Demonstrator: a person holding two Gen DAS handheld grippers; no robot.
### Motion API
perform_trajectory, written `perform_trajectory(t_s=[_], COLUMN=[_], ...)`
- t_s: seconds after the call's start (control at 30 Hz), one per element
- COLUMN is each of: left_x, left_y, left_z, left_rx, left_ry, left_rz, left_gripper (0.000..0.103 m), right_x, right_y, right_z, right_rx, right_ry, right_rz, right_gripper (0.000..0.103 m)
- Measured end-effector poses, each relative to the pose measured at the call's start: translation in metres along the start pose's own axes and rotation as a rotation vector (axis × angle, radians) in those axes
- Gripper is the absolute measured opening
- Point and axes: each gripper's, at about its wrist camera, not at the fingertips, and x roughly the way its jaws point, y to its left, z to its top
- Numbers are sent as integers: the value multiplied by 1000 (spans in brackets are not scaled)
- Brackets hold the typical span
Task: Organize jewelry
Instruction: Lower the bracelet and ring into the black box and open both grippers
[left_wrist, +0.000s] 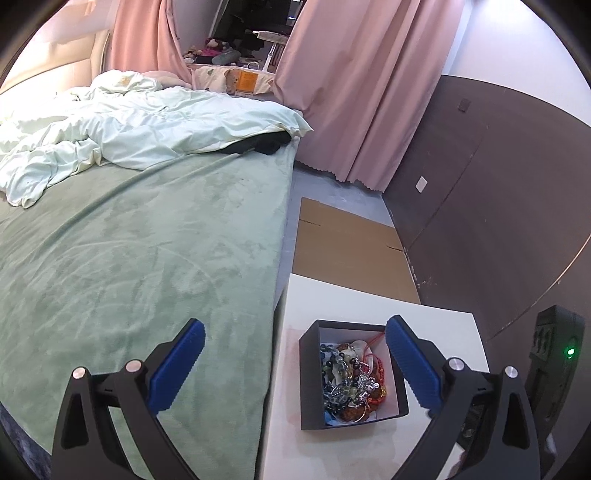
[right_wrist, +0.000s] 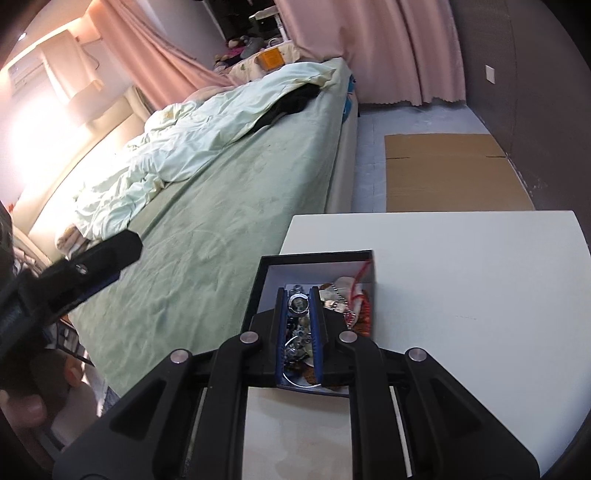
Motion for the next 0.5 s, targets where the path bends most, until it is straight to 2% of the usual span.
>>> perform_trajectory(t_s=[0.1, 0.17, 0.2, 0.23, 0.27, 0.3, 0.37, 0.5], left_x=[-2, -2, -2, -2, -2, -2, -2, -2], left_y=[2, 1, 1, 1, 1, 0, -1, -6], left_z=[0, 0, 0, -1, -1, -2, -3, -6], left_rx=[-1, 2, 5, 7, 7, 8, 9, 26], left_ry=[1, 0, 0, 1, 2, 2, 3, 5], left_rz=[-2, -2, -2, -2, -3, -3, -4, -6], left_gripper=[95, 95, 95, 95, 95, 95, 95, 95], right_x=[7, 9, 8, 6, 1, -2, -14, -26], right_y=[2, 0, -2, -3, -5, -6, -10, -22], right_z=[-1, 0, 1, 1, 1, 2, 1, 2], right_rx=[-7, -1, 5, 9, 12, 13, 19, 36], right_ry=[5, 17, 19, 16, -3, -19, -65, -69], right_rz=[-24, -20, -16, -14, -20, -26, -29, -35], right_gripper=[13, 20, 34, 58, 71, 89, 91, 91])
